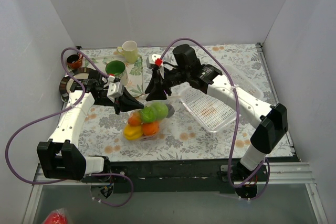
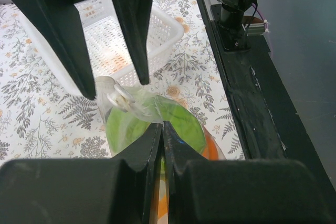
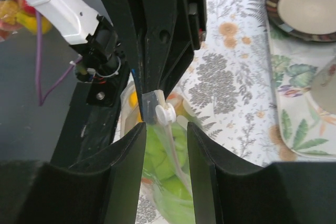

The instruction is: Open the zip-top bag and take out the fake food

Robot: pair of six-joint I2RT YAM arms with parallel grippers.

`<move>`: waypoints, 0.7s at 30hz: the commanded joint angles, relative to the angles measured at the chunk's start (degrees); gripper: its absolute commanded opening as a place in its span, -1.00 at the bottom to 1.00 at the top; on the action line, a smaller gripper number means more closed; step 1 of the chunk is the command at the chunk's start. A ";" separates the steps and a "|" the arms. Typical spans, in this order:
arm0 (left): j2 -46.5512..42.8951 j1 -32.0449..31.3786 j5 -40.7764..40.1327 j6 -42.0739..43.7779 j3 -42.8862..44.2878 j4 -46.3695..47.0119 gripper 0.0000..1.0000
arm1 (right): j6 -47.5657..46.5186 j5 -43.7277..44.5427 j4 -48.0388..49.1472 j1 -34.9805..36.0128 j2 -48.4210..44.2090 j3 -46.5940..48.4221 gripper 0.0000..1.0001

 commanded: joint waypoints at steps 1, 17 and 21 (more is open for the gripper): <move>-1.05 -0.32 5.68 1.19 1.73 -2.61 -0.94 | 0.74 -6.21 -2.92 -0.07 1.22 2.63 -0.10; -1.05 -0.32 5.16 1.98 1.11 -2.61 -0.94 | 4.17 -10.43 -0.90 -0.07 3.50 6.06 -0.23; -0.79 -0.32 5.16 1.99 1.46 -2.61 -0.94 | 4.26 -10.08 -1.08 -0.07 3.59 5.97 -0.28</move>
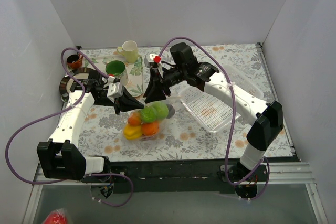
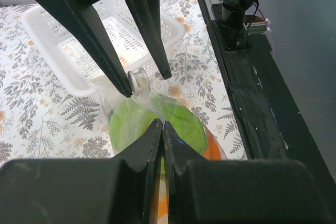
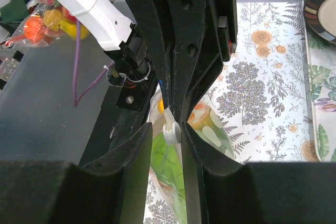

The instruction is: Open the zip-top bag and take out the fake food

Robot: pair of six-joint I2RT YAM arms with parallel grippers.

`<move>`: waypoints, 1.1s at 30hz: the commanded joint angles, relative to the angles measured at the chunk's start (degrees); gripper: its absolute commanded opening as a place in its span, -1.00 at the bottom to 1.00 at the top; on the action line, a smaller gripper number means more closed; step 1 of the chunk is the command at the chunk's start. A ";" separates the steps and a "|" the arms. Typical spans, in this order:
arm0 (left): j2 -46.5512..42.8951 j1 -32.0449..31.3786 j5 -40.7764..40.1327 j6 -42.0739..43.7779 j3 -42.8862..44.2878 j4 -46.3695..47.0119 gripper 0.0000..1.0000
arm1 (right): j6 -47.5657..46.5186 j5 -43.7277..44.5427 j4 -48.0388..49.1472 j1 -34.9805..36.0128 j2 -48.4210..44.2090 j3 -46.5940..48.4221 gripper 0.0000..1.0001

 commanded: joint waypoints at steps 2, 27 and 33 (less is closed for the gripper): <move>-0.79 -0.32 5.24 1.26 1.55 -2.51 -0.94 | 1.11 -1.55 1.61 0.04 0.44 2.15 -0.32; -0.70 -0.32 4.98 0.21 3.57 -2.59 -0.75 | -0.91 4.51 0.47 -3.04 -0.70 -2.43 -0.79; 0.97 -1.11 6.82 -0.76 4.80 -2.50 -0.21 | 1.73 2.76 2.05 -3.04 0.27 -0.41 -0.84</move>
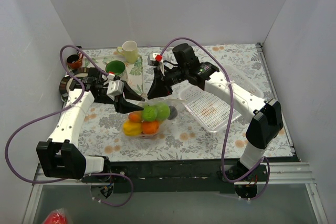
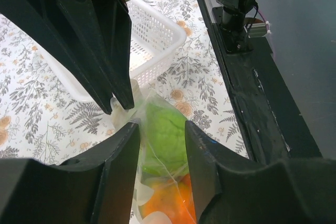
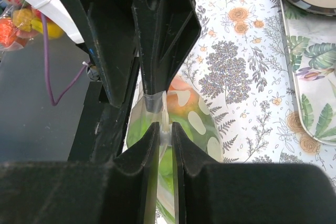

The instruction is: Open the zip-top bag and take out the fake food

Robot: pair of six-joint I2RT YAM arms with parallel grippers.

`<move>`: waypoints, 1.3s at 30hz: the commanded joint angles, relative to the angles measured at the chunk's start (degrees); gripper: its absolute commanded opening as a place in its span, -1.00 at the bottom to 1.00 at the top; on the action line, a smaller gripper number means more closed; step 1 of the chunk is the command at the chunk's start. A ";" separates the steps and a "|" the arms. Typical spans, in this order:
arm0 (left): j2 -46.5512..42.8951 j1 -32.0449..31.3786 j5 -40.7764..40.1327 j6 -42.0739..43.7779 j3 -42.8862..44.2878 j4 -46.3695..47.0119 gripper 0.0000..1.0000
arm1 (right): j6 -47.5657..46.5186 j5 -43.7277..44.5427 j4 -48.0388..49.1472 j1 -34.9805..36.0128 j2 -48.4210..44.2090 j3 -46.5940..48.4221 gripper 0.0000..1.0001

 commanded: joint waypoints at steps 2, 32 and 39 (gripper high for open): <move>0.95 -1.26 6.54 -0.06 2.42 -2.03 -0.20 | 1.99 -1.07 1.55 -0.24 -0.63 2.41 -0.84; 2.89 -2.50 1.27 -31.96 6.63 22.15 -1.00 | 3.23 1.38 5.59 2.84 -9.06 -5.14 -0.91; 2.27 -2.50 1.44 -28.37 9.53 16.97 -1.00 | -2.05 8.85 1.72 1.70 -13.71 -12.51 -0.95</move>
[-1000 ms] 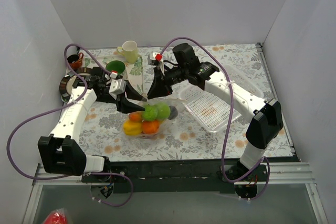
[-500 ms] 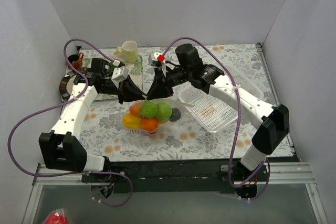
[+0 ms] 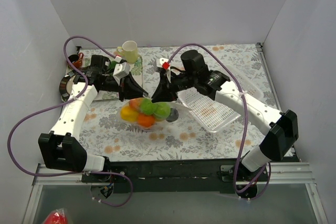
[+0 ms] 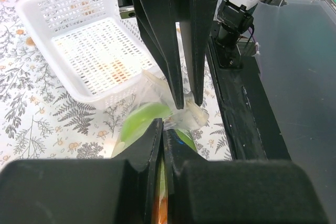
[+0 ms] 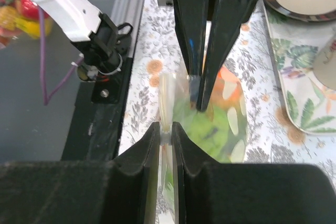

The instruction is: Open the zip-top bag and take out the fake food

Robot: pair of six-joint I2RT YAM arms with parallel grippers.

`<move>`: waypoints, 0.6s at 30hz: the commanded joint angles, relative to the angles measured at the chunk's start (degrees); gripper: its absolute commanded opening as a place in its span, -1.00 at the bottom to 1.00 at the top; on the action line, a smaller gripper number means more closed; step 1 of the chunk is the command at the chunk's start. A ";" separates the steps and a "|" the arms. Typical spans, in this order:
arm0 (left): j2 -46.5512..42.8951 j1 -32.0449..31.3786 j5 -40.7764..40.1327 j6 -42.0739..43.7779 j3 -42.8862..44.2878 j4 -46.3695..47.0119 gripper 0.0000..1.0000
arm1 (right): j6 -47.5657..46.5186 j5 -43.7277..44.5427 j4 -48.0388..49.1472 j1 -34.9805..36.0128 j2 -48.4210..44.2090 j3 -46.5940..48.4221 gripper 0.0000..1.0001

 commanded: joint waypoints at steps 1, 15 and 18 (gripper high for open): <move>-2.34 0.15 2.62 2.76 4.25 -2.97 -1.00 | -2.79 3.63 -2.00 -1.23 -4.91 -5.94 -0.96; -3.04 0.59 -1.07 3.65 10.22 -6.23 -1.00 | -1.48 8.73 4.33 -8.97 -10.98 -24.05 -0.95; -2.87 0.94 -0.81 3.30 10.23 -5.26 -1.00 | -0.16 11.28 5.92 -9.15 -11.95 -27.21 -0.94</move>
